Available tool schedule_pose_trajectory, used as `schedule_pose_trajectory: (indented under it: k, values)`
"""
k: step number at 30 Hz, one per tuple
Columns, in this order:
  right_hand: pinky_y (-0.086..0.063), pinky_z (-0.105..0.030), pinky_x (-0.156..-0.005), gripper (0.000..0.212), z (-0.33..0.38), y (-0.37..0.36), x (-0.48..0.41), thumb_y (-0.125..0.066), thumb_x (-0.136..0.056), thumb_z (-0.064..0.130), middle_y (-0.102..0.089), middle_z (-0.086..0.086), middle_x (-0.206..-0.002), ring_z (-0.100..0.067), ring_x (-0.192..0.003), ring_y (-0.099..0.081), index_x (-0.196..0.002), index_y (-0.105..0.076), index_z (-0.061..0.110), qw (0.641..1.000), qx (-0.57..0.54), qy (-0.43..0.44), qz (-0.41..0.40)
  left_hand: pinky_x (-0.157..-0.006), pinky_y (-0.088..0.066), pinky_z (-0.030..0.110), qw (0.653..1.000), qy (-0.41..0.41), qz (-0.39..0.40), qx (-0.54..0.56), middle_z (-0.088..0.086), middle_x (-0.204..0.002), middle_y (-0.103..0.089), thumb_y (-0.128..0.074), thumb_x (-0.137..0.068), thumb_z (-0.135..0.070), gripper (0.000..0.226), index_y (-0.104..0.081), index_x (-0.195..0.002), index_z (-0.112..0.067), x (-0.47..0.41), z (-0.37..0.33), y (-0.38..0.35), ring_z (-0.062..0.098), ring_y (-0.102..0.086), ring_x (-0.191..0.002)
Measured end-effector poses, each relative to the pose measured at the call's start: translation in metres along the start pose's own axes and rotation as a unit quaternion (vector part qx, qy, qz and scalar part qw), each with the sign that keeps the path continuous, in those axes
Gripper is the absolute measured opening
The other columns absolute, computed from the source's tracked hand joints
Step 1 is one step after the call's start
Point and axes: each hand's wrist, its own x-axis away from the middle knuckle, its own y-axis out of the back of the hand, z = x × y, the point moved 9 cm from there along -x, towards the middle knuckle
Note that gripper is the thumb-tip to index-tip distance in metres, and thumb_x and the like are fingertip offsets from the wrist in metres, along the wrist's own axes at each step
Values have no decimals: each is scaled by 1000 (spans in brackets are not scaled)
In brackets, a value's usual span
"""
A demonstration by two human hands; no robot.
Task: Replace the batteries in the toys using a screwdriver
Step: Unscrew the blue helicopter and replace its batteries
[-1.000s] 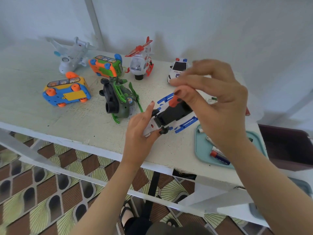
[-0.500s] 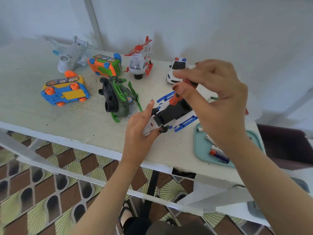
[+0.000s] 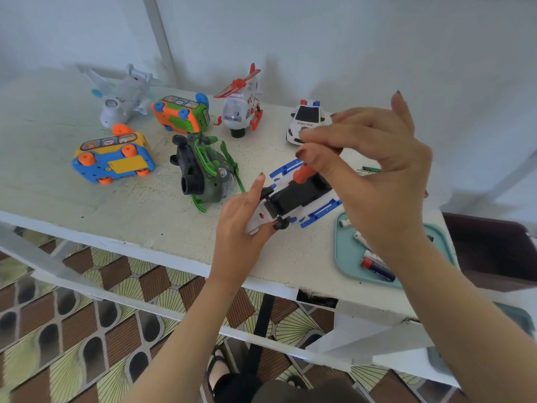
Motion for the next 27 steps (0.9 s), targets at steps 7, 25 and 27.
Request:
schedule_pose_trajectory:
  k: [7,25,27]
  values:
    - [-11,-43,-120,23,-8,-7,5,-53,-90,13,-62,17,-115,-9,-129,-49,-106,-63,27,999,-22,-35,32,-96,-47,34,1000,-3,3,-3,-13,-117,-52,-64,-83,-35,71,-30,-145,-28,0,1,0,17,-54,-108]
    - [-36,-48,-105,20,-9,-3,0,-69,-82,34,-68,5,-103,-13,-117,-52,-101,-65,28,998,-36,-41,18,-92,-42,24,1000,-17,-4,-4,-11,-116,-52,-65,-82,-32,70,-33,-143,-18,-1,-2,1,16,-54,-103]
    - [-41,-46,-97,19,-9,0,-3,-70,-82,32,-64,14,-86,-3,-101,-53,-99,-65,29,999,-37,-34,5,-92,-43,26,1000,-18,-4,-7,-14,-113,-51,-65,-83,-32,69,-33,-143,-17,-1,-2,1,15,-53,-102]
